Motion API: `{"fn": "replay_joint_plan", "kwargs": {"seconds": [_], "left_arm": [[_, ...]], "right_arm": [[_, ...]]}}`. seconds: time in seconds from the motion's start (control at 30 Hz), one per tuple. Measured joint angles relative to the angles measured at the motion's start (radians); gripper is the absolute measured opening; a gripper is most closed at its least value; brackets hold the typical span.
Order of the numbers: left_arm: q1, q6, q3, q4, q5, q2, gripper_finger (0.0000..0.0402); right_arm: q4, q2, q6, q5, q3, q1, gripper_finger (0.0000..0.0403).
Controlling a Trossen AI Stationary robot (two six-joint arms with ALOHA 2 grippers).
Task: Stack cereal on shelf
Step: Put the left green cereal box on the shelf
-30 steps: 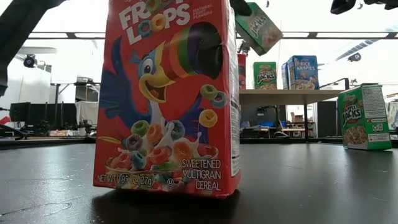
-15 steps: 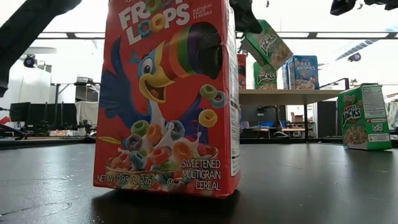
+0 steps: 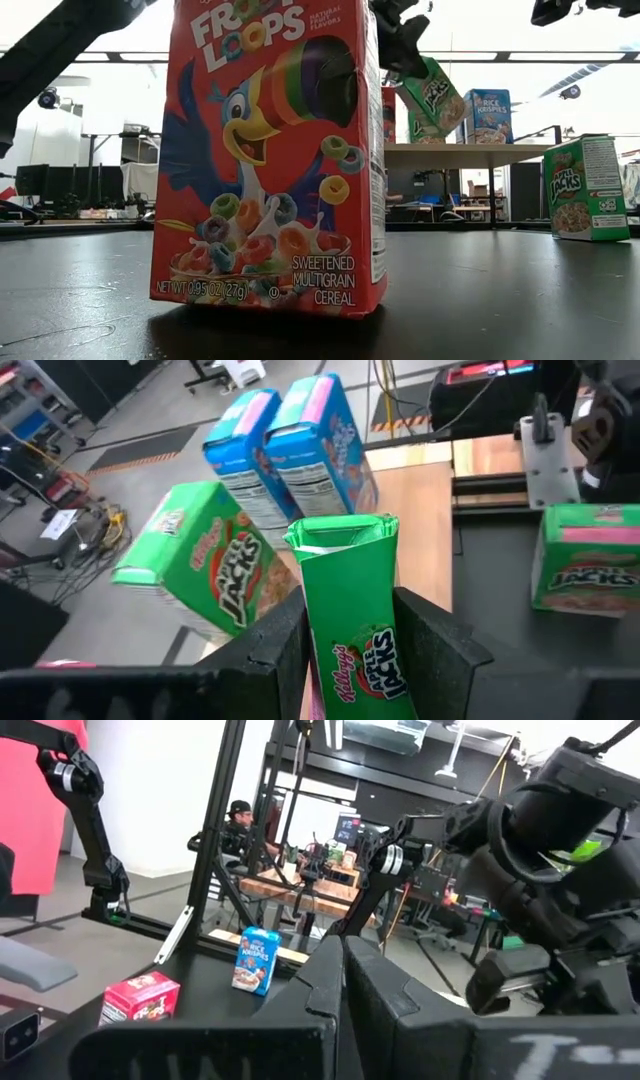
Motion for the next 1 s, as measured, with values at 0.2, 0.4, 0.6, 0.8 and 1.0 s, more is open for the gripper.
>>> {"fn": "replay_joint_plan", "kwargs": {"seconds": [0.2,0.4,0.6,0.8,1.0], "left_arm": [[0.000,-0.002,0.000,-0.003,-0.012,0.011,0.0119],[0.000,-0.007,0.000,-0.001,-0.013,0.010,0.0125],[0.000,-0.005,0.000,0.002,-0.013,0.010,0.0150],[0.000,0.001,0.000,0.018,-0.013,0.010,0.0167],[0.002,0.005,0.000,0.043,-0.013,0.010,0.0173]], "right_arm": [[0.000,0.000,0.000,0.000,0.000,0.000,0.0009],[0.000,0.000,0.000,0.002,0.000,0.000,0.0009],[0.000,0.000,0.000,0.002,0.000,0.000,0.0009],[0.000,0.000,0.000,0.007,0.000,0.000,0.0009],[0.000,0.000,0.000,0.008,0.000,0.000,0.0009]]}}
